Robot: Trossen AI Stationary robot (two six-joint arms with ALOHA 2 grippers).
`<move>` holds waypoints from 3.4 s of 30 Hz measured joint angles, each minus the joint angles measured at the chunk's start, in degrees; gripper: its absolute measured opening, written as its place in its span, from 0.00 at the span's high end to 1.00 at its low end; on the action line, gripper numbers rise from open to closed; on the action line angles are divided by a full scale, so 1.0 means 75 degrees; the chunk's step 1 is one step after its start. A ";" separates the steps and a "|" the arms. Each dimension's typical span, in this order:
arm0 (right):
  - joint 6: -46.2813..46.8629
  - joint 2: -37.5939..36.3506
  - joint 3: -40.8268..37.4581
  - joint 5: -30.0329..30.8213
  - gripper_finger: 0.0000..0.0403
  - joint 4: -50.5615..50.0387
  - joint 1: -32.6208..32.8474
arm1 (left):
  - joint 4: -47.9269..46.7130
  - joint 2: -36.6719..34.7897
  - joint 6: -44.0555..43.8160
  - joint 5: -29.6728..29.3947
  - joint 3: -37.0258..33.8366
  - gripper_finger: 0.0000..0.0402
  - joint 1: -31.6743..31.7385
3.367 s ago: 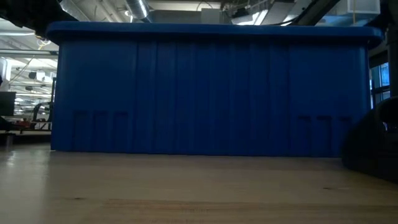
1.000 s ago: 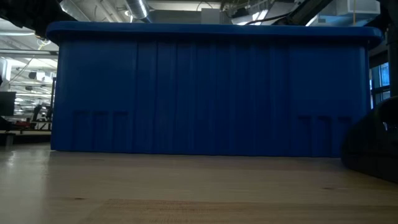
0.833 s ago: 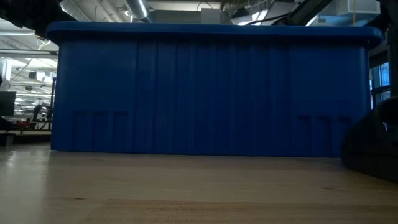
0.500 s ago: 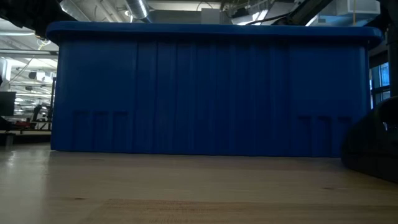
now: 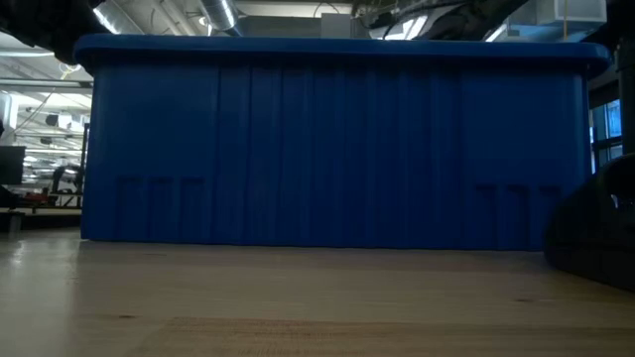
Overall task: Pick and place slides into bin
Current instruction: Put the black slipper into the blue container
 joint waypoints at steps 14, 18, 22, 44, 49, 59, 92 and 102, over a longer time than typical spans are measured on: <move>0.2264 -0.1307 0.1408 -0.1335 0.30 -0.0247 0.0100 | -0.0036 0.0000 0.0000 0.0015 0.0000 0.43 0.0002; 0.2484 -0.1472 0.2289 -0.1937 0.30 -0.0620 0.0482 | -0.0036 0.0000 0.0000 0.0020 0.0000 0.43 0.0003; 0.2318 -0.1469 0.3106 -0.1909 0.30 -0.1287 0.1217 | -0.0038 0.0000 0.0000 0.0020 0.0000 0.43 0.0001; 0.7618 -0.1390 0.3864 -0.1839 0.30 -0.3071 0.6280 | -0.0042 0.0000 -0.0003 0.0032 0.0000 0.43 0.0002; 0.9848 -0.1300 0.3867 -0.1656 0.30 -0.3675 0.7313 | -0.0043 0.0000 0.0000 0.0032 0.0000 0.43 0.0003; 1.3168 -0.0443 0.3864 -0.1659 0.30 -0.4357 0.8932 | -0.0045 0.0000 0.0000 0.0032 0.0000 0.43 0.0002; 1.9687 0.2180 0.3858 -0.2660 0.30 -0.6003 1.1189 | -0.0045 0.0000 0.0055 0.0032 0.0000 0.43 0.0000; 2.1030 0.2378 0.3858 -0.2364 0.30 -0.5973 1.2012 | -0.0045 0.0000 0.0055 0.0029 0.0000 0.43 0.0002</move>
